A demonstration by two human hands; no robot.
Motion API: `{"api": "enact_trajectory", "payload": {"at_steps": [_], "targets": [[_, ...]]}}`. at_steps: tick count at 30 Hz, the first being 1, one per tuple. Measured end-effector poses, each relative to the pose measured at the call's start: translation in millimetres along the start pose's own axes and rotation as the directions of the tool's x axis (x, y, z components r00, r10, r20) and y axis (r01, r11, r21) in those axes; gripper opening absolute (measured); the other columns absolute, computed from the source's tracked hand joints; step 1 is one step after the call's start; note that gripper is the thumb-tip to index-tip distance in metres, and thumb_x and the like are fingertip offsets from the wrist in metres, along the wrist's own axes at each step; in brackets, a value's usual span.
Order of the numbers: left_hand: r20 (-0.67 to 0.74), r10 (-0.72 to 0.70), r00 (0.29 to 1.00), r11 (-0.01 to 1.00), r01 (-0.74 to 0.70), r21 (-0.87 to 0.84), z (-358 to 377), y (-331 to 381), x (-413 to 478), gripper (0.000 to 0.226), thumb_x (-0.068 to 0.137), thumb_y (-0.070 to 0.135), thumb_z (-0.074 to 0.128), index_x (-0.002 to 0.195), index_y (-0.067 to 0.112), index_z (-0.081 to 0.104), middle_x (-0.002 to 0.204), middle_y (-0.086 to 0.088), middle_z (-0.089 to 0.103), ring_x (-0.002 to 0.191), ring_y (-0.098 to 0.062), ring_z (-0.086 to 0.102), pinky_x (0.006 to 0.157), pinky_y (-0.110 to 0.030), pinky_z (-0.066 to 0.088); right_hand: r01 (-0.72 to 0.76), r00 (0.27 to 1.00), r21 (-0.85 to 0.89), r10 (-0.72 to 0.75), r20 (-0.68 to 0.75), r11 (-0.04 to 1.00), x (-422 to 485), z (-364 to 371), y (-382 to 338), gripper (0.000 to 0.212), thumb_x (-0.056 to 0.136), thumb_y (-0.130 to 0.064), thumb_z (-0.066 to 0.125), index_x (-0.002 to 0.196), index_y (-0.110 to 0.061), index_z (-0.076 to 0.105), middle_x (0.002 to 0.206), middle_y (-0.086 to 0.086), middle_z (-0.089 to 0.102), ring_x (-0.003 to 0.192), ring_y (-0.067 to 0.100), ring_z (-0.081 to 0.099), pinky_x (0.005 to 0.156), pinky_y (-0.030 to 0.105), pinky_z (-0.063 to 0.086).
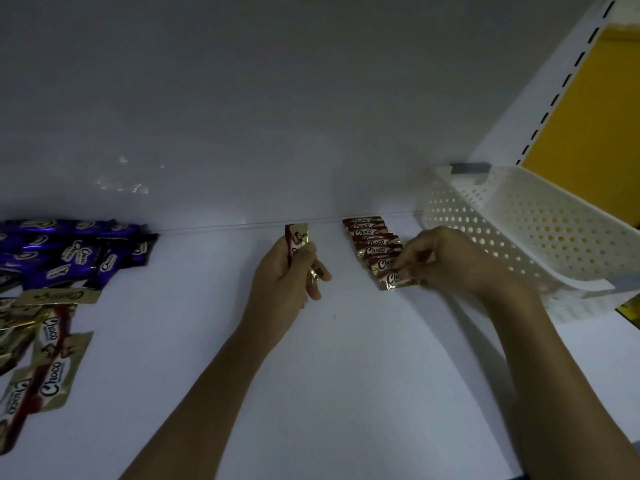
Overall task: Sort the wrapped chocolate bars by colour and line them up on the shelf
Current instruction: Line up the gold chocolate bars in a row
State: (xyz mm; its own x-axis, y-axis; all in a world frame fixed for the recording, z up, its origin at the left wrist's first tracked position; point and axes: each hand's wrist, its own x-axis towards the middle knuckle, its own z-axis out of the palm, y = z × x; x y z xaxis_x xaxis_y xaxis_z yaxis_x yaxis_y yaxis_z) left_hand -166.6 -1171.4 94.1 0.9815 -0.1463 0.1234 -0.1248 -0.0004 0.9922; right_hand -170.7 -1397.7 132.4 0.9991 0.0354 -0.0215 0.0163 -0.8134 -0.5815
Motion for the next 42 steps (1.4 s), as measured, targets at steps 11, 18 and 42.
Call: {"api": "enact_trajectory", "payload": {"at_steps": [11,18,42], "targets": [[0.029,0.1,0.995,0.992,-0.102,0.071,0,-2,-2,0.02,0.095,0.017,0.055,0.078,0.023,0.063,0.066,0.009,0.069,0.046,-0.006,0.052,0.044,-0.014,0.038,0.24,0.949,0.207,-0.184,-0.258,0.948,1,18,-23,0.004,0.083,-0.016,0.07,0.083,-0.019,0.072,0.072,-0.01,0.065,0.062,0.0,0.055,0.06,0.015,0.043],[0.162,0.106,0.981,0.98,-0.131,0.152,2,-6,-4,0.026,0.085,0.006,0.068,0.087,0.032,0.067,0.071,0.007,0.07,0.055,-0.006,0.061,0.051,-0.02,0.049,0.287,0.958,0.494,-0.257,-0.129,0.821,-1,47,-51,0.005,0.085,-0.01,0.068,0.084,-0.014,0.072,0.076,-0.005,0.07,0.076,0.016,0.066,0.072,0.032,0.051],[-0.05,0.076,0.996,0.994,-0.079,-0.071,-1,-7,3,0.02,0.094,0.003,0.054,0.098,0.021,0.062,0.086,0.014,0.074,0.082,-0.012,0.069,0.066,-0.026,0.051,0.063,0.984,-0.211,-0.096,-0.148,0.975,-21,4,3,0.016,0.077,-0.001,0.069,0.077,-0.016,0.074,0.074,-0.015,0.05,0.074,0.01,0.051,0.064,0.022,0.037]]}}
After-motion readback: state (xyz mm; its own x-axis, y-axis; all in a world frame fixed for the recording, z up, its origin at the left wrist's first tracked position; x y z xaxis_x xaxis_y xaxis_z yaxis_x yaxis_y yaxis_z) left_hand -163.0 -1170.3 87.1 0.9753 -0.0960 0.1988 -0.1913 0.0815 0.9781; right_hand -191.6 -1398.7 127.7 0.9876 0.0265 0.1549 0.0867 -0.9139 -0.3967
